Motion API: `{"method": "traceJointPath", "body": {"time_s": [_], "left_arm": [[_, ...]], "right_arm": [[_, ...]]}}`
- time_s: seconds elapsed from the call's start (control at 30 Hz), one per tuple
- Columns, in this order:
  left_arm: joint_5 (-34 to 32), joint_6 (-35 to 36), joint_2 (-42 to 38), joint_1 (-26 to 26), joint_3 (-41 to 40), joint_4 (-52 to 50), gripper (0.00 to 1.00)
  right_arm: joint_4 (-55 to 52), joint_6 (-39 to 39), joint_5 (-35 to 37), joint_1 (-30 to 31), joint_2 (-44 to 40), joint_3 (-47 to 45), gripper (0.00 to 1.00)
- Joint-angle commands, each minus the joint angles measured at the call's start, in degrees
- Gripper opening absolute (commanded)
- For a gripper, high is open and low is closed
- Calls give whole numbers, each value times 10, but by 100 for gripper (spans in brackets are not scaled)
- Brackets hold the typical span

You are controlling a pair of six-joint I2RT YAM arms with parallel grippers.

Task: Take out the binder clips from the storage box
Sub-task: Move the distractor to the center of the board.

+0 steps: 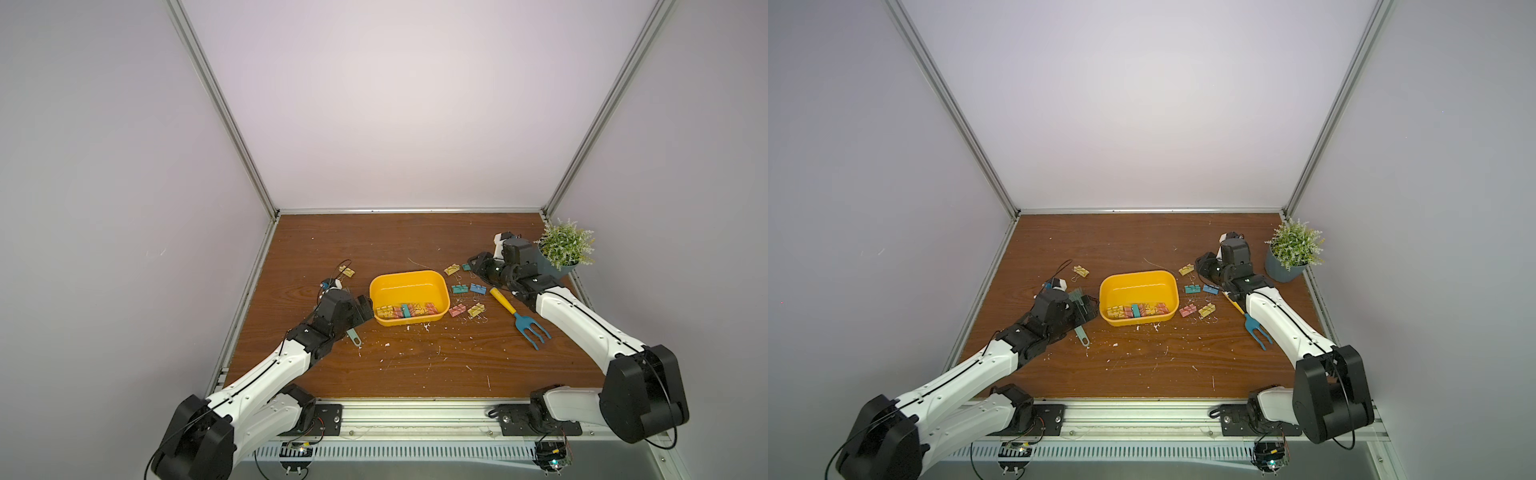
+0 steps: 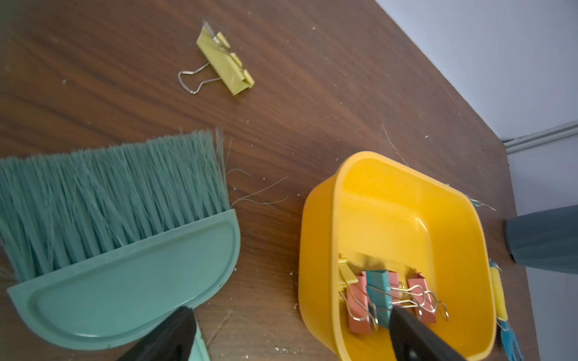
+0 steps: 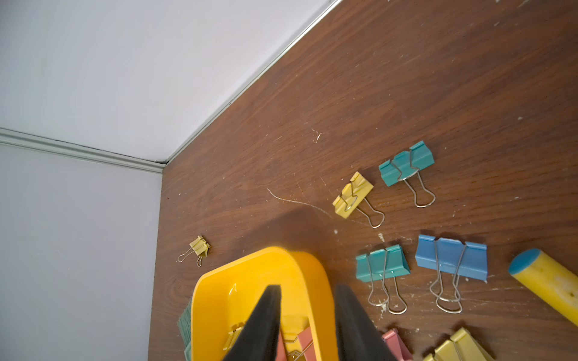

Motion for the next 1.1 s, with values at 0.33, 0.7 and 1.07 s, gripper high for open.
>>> {"method": "traceJointPath", "body": {"time_s": [0.33,0.7,1.07], "left_arm": [[58,-25,79,99,-31,85,99],[-54,37,142,205,29,-135,99],[-203,57,129,315,101,-225,99]], "right_arm": [[-10,-15,-21,4,-25,2,35],[-20,-30,-12,5,-17,8,35],[-33,-44,-17,4,-15,18,35]]}}
